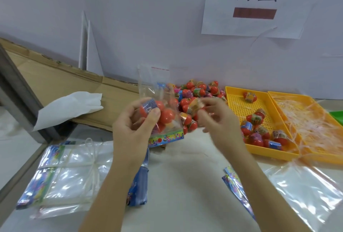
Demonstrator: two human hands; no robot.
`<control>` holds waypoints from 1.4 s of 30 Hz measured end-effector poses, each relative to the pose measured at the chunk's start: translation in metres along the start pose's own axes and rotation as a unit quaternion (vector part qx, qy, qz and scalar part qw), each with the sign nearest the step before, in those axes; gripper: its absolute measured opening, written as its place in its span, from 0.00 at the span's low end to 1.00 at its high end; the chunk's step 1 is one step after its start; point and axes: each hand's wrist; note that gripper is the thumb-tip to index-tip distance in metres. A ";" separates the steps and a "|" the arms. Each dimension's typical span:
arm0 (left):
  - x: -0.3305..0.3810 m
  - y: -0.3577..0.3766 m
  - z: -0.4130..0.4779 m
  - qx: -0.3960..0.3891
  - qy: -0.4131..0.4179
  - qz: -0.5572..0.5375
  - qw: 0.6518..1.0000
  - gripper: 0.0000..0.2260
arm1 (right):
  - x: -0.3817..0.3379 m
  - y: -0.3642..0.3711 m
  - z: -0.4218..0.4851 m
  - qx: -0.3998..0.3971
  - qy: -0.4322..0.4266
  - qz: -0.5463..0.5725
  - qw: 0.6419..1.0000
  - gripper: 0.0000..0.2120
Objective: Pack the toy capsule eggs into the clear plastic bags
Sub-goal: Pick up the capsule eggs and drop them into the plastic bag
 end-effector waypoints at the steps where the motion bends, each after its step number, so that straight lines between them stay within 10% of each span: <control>1: -0.002 0.000 -0.001 -0.017 0.003 0.021 1.000 0.11 | -0.011 -0.006 0.003 0.041 -0.008 0.053 0.998 0.12; 7: -0.010 0.007 -0.009 -0.104 0.030 0.136 0.985 0.16 | -0.072 -0.028 -0.003 -0.027 -0.135 0.185 0.973 0.15; 14: -0.006 0.004 -0.010 -0.141 0.063 0.165 0.974 0.16 | -0.079 -0.028 -0.006 -0.051 -0.196 -0.183 0.962 0.05; 26: -0.001 0.008 -0.014 -0.192 0.062 0.089 0.975 0.12 | -0.079 -0.030 -0.010 -0.165 -0.121 -0.321 0.925 0.11; 30: 0.002 0.012 -0.014 -0.161 0.019 0.015 0.987 0.09 | -0.079 -0.027 -0.009 -0.060 -0.098 -0.108 0.988 0.15; 34: 0.011 0.012 -0.015 -0.167 0.004 -0.016 0.986 0.14 | -0.070 -0.027 -0.003 -0.168 0.096 0.075 0.978 0.43; 42: 0.013 0.013 -0.014 -0.151 -0.041 -0.061 0.986 0.15 | -0.057 -0.003 -0.005 -0.129 0.089 0.165 0.974 0.01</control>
Point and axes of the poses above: each hand's wrist, its own z-axis towards the middle knuckle, its own y-axis out of the palm, x = y × z, and after that the axes turned 11 degrees about z, right-handed
